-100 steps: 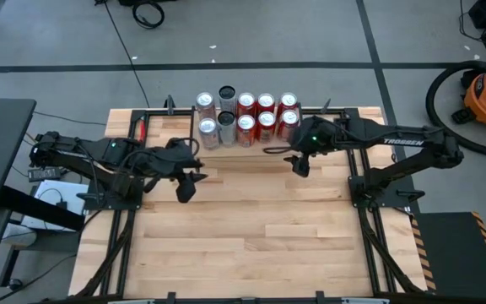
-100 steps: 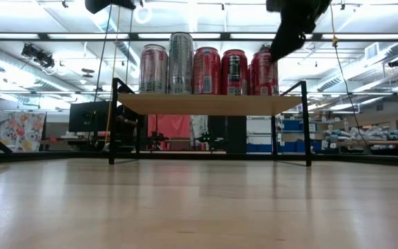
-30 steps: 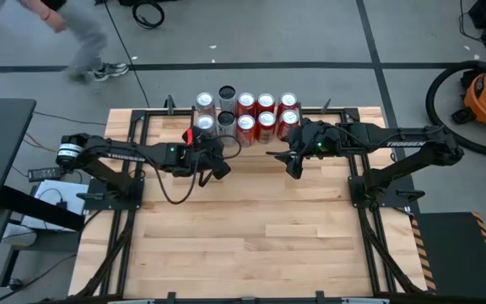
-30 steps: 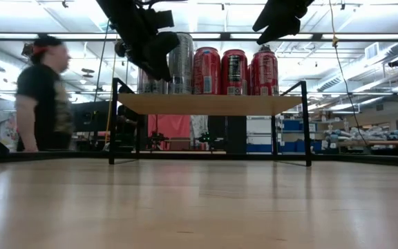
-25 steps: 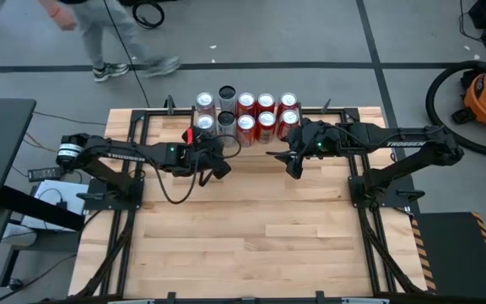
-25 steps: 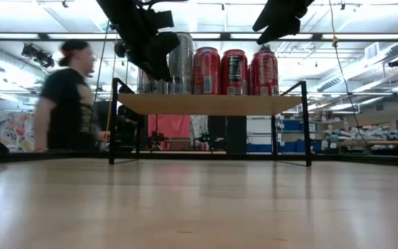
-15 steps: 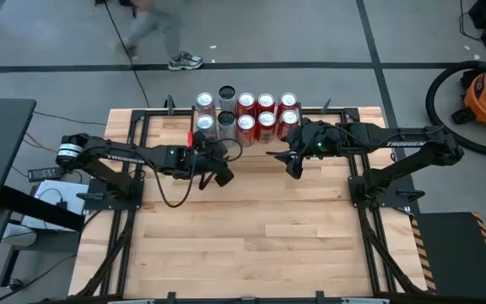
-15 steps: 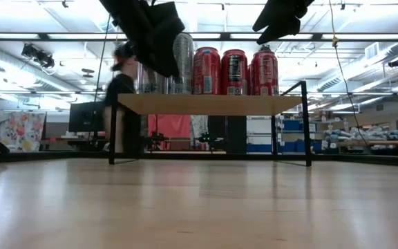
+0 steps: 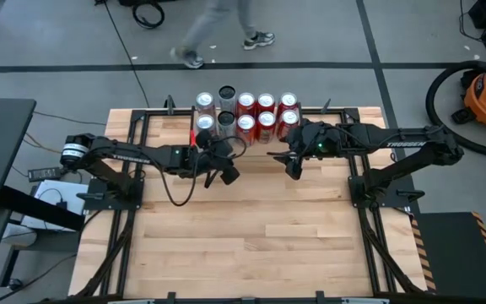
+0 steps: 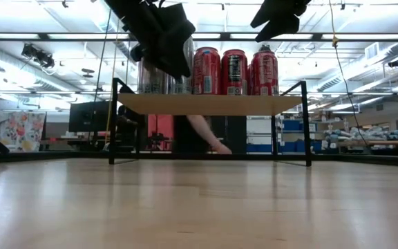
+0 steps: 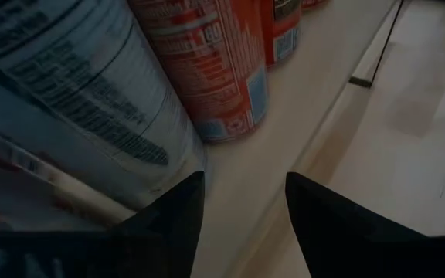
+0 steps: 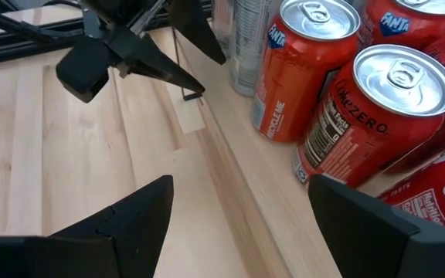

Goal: Place canned beverage on shelf
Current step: Adjust the soda cans on the shelf, then return to Home Position

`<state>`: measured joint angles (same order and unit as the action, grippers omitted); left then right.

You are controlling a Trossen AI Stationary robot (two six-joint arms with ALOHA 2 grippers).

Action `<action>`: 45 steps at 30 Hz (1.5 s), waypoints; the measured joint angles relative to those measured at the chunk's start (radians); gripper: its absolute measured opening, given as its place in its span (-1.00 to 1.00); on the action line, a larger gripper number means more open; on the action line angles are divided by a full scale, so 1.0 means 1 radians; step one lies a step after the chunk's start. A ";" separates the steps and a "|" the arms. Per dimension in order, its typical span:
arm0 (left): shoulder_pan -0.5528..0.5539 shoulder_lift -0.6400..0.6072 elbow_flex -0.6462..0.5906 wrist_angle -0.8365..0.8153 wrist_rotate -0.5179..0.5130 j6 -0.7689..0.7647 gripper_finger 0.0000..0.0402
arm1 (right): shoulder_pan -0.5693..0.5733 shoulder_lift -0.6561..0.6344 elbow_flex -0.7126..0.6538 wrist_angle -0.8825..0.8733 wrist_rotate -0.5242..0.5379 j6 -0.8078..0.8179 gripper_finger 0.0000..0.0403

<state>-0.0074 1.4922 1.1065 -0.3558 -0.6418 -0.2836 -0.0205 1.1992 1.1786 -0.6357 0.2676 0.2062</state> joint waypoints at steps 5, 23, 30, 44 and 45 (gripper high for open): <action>0.001 0.001 0.000 0.055 0.000 0.039 -0.04 | 0.001 0.000 0.000 0.000 0.001 0.000 0.54; 0.011 0.001 0.000 0.069 -0.017 0.017 -0.04 | 0.001 0.000 0.000 0.007 0.002 0.000 0.54; -0.049 -0.036 0.000 0.065 0.021 0.000 -0.04 | 0.021 0.000 0.000 0.006 0.001 0.011 0.54; -0.147 -0.322 -0.001 -0.078 0.077 -0.076 -0.08 | -0.025 -0.168 -0.022 0.034 -0.135 0.114 0.40; -0.154 -0.340 -0.001 -0.075 0.077 -0.062 -0.11 | -0.032 -0.187 -0.041 0.044 -0.149 0.124 0.37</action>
<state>-0.1612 1.1518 1.1057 -0.4303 -0.5644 -0.3458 -0.0529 1.0123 1.1372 -0.5918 0.1182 0.3303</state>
